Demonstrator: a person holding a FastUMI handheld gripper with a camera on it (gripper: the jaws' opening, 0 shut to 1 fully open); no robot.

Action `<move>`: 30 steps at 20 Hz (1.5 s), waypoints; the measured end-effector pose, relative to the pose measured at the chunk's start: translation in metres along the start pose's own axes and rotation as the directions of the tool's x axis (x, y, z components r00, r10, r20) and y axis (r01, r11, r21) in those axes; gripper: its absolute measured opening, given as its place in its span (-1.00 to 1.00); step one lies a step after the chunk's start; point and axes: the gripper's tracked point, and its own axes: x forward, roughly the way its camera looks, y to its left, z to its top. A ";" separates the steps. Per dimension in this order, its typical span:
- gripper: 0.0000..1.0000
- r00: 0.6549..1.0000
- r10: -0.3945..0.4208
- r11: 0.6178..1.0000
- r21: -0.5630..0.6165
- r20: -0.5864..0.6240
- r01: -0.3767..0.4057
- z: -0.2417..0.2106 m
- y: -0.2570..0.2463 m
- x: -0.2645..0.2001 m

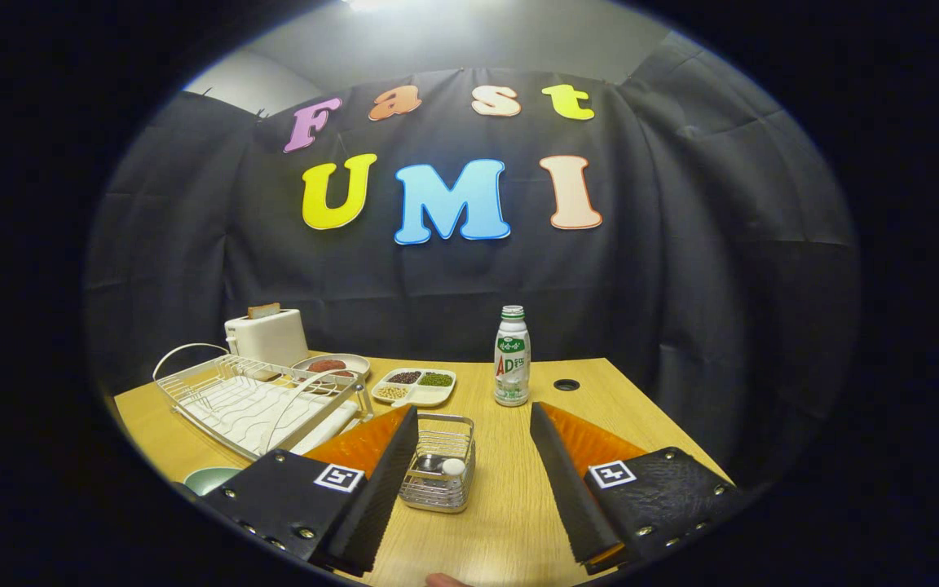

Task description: Take the plate from the dish rack, then take the spoon from the basket and place it into the plate.

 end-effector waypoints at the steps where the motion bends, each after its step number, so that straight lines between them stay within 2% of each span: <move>1: 0.71 1.000 -0.004 1.000 -0.003 0.000 0.004 -0.005 0.001 0.006; 3: 0.69 1.000 -0.003 1.000 0.002 -0.008 0.003 -0.014 0.001 0.021; 5: 0.54 0.999 0.010 1.000 0.010 -0.034 -0.010 -0.024 0.003 0.031; 6: 0.03 0.999 0.028 0.999 0.022 -0.041 -0.027 -0.028 0.008 0.035; 7: -0.11 0.998 0.043 0.999 0.032 -0.049 -0.042 -0.032 0.011 0.033; 8: -0.16 0.999 0.032 0.999 0.032 -0.039 -0.031 -0.033 0.009 0.037; 10: -0.65 0.997 0.071 0.997 0.043 -0.041 -0.070 -0.027 0.017 0.031; 11: -0.65 0.997 0.060 0.998 0.034 -0.053 -0.058 -0.027 0.017 0.029; 12: -0.79 0.997 0.044 0.999 0.028 -0.064 -0.043 -0.026 0.015 0.028; 17: -0.90 0.993 0.069 0.997 0.047 -0.095 -0.064 -0.006 0.027 0.025; 21: -0.90 0.994 0.032 0.999 0.021 -0.109 -0.030 0.017 0.019 0.019; 30: -0.90 0.992 0.052 0.998 -0.017 -0.115 -0.055 0.084 0.032 -0.035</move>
